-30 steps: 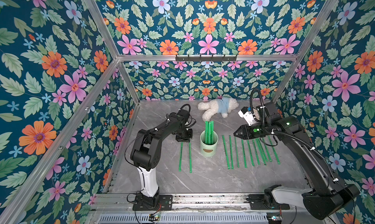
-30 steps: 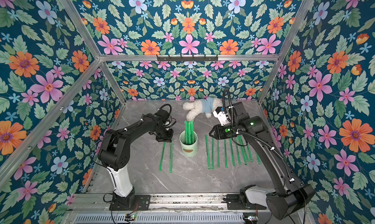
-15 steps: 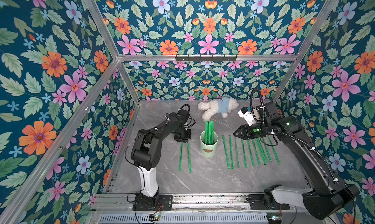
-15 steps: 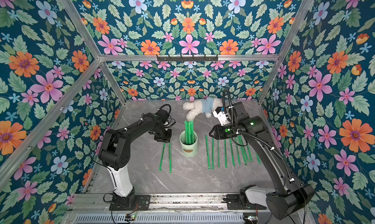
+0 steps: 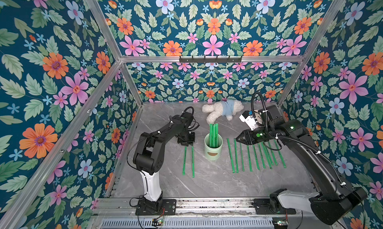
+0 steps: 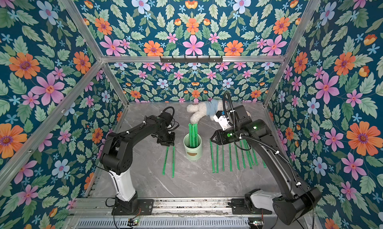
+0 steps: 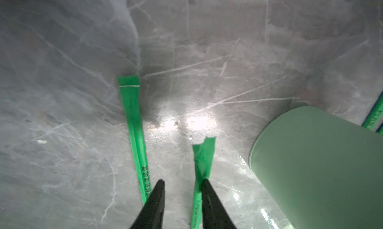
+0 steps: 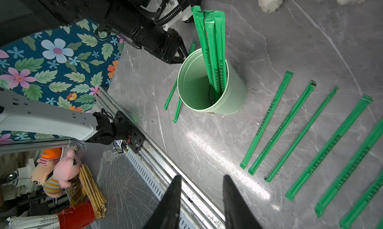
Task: Take the straws out of the storage container
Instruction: Place the straw at the center of the board.
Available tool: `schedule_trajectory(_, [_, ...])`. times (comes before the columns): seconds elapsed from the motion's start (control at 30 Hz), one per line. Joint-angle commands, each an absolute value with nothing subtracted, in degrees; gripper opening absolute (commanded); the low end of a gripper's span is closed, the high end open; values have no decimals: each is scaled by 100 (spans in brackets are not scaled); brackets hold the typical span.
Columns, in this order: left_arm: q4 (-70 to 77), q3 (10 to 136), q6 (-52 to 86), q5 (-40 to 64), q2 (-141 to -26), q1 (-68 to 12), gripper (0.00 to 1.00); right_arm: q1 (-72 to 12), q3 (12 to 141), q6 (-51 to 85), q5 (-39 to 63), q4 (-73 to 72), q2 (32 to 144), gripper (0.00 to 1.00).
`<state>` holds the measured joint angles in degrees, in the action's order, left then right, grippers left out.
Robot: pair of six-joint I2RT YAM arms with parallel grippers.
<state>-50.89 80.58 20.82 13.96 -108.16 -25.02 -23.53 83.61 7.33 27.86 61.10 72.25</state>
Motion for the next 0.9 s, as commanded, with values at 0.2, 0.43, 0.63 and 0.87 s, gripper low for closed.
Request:
schedule_trajectory(0.2, [-5339, 8087, 2091, 1261, -10682, -2494, 31, -2363, 8376, 616, 2804, 6090, 7198, 35])
schedule_trajectory(0.43, [-5347, 8016, 2208, 1190, -10547, -2518, 30, -2359, 8407, 615, 2786, 6117, 7211, 36])
schedule_trajectory(0.63, [-4785, 7724, 2277, 2175, -10315, -2471, 41, -2414, 8377, 581, 2854, 6108, 7155, 36])
schedule_trajectory(0.87, [-4521, 7822, 2291, 2771, -10400, -2435, 40, -2442, 8357, 564, 2848, 6108, 7067, 36])
